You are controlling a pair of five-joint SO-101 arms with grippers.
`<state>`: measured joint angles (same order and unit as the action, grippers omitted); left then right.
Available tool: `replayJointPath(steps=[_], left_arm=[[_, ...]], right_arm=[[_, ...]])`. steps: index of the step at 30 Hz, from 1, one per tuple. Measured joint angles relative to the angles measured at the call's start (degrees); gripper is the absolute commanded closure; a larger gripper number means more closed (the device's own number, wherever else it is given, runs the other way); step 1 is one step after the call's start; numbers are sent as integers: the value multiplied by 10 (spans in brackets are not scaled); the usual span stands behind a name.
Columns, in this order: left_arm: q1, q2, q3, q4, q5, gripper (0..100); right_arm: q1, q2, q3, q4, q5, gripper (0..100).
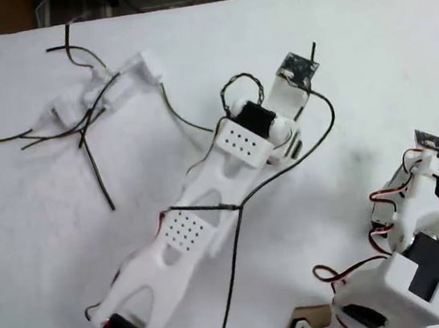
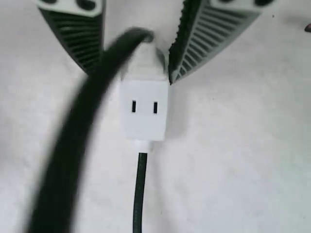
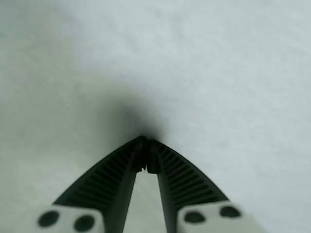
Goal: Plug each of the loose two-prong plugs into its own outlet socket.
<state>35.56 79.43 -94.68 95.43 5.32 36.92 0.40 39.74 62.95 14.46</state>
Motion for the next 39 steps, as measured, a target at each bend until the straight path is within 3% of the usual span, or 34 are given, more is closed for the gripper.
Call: replayJointPath(steps=[4,9,11,20,33,39], left_arm=[[0,4,2,3,1,796],[3,4,2,3,2,989],[4,4,2,3,2,946],[-9,4,2,-1,1,976],[-198,2,3,-11,1,976],[-251,2,3,-21,1,976]], right_arm=[[0,0,0,0,1,981],[0,0,0,0,1,981],[0,0,0,0,1,981],[0,0,0,0,1,981],[0,0,0,0,1,981],[0,0,0,0,1,981]])
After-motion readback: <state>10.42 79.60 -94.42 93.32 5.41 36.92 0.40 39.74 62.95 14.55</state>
